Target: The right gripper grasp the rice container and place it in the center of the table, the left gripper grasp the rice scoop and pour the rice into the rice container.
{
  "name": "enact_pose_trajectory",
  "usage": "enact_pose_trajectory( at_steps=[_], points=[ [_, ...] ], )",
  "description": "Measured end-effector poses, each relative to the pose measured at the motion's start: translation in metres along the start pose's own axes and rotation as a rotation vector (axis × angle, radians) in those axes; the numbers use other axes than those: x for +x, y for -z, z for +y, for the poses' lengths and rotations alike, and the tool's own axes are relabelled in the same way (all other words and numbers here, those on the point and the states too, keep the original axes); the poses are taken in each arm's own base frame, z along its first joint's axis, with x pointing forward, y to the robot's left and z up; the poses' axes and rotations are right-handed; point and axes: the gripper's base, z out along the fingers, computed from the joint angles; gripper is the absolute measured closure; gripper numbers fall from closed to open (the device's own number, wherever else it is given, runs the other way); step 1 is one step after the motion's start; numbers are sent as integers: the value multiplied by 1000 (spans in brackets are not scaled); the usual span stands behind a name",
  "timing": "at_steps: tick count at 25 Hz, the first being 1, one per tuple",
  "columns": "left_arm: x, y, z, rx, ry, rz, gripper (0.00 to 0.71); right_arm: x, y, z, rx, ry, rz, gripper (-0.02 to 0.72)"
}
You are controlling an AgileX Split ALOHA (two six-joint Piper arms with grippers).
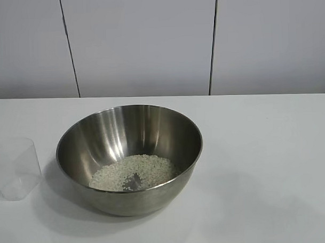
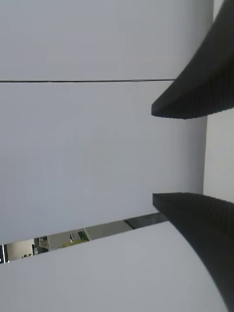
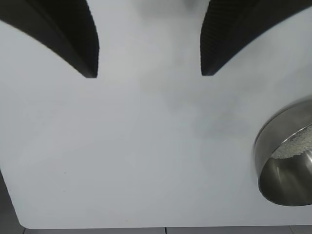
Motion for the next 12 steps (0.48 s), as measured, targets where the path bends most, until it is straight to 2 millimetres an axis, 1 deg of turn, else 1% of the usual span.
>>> enact_pose_trajectory(
  at_steps=[2, 3, 5, 9, 12],
  points=[
    [5, 24, 6, 22, -58, 63, 360, 0, 0, 0, 0, 0, 0, 282],
    [11, 35, 7, 44, -92, 112, 360, 0, 0, 0, 0, 0, -1, 282],
    [22, 53, 4, 117, -130, 199, 360, 0, 0, 0, 0, 0, -1, 282],
    [46, 77, -7, 295, -103, 396, 360, 0, 0, 0, 0, 0, 0, 282],
    [52, 85, -13, 365, -56, 432, 360, 0, 0, 0, 0, 0, 0, 282]
  ],
)
